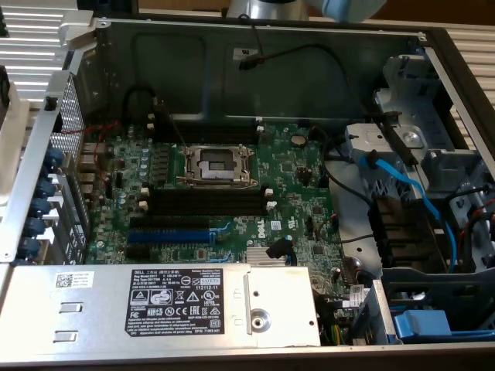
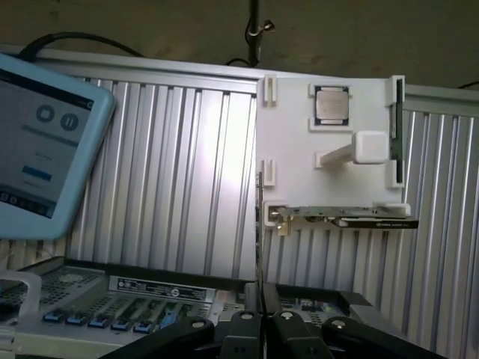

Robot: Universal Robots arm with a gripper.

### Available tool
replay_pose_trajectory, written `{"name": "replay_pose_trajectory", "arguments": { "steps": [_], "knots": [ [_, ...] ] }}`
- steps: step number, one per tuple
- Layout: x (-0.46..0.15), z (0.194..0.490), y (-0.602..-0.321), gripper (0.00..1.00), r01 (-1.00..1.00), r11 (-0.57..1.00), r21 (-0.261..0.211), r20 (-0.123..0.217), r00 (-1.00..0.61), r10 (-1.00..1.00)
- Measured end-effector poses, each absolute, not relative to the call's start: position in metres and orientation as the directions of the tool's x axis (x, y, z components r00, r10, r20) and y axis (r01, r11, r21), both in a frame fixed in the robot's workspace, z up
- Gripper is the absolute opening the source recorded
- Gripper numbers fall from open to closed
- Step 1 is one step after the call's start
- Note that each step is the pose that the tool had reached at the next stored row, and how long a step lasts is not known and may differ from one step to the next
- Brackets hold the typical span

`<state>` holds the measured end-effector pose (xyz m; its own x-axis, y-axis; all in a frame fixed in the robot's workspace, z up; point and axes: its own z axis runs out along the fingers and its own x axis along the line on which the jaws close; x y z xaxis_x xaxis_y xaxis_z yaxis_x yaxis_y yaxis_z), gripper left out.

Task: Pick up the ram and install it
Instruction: 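Pick up the ram and move it above insertion slot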

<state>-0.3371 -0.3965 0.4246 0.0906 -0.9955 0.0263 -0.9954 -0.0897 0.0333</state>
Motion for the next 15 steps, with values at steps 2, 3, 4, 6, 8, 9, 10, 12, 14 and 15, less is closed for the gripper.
{"name": "replay_pose_trajectory", "arguments": {
  "steps": [2, 3, 4, 6, 8, 9, 10, 12, 14, 15],
  "knots": [
    [-0.330, 0.427, -0.397, 0.12, -0.995, -0.090, 0.033, 0.025, 0.091, -0.996],
    [-0.323, 0.429, -0.397, 0.12, -0.995, -0.090, 0.033, 0.024, 0.091, -0.996],
    [-0.317, 0.432, -0.398, 0.12, -0.995, -0.090, 0.032, 0.022, 0.091, -0.996],
    [-0.306, 0.436, -0.399, 0.12, -0.996, -0.090, 0.027, 0.019, 0.091, -0.996],
    [-0.293, 0.438, -0.400, 0.12, -0.996, -0.090, 0.011, 0.018, 0.090, -0.996],
    [-0.287, 0.439, -0.400, 0.12, -0.996, -0.090, 0.004, 0.017, 0.090, -0.996],
    [-0.280, 0.439, -0.401, 0.12, -0.996, -0.090, -0.002, 0.016, 0.090, -0.996],
    [-0.265, 0.440, -0.402, 0.12, -0.996, -0.090, -0.009, 0.014, 0.090, -0.996],
    [-0.256, 0.440, -0.402, 0.12, -0.996, -0.090, -0.010, 0.014, 0.090, -0.996],
    [-0.251, 0.440, -0.402, 0.12, -0.996, -0.090, -0.011, 0.014, 0.090, -0.996]
  ]
}}
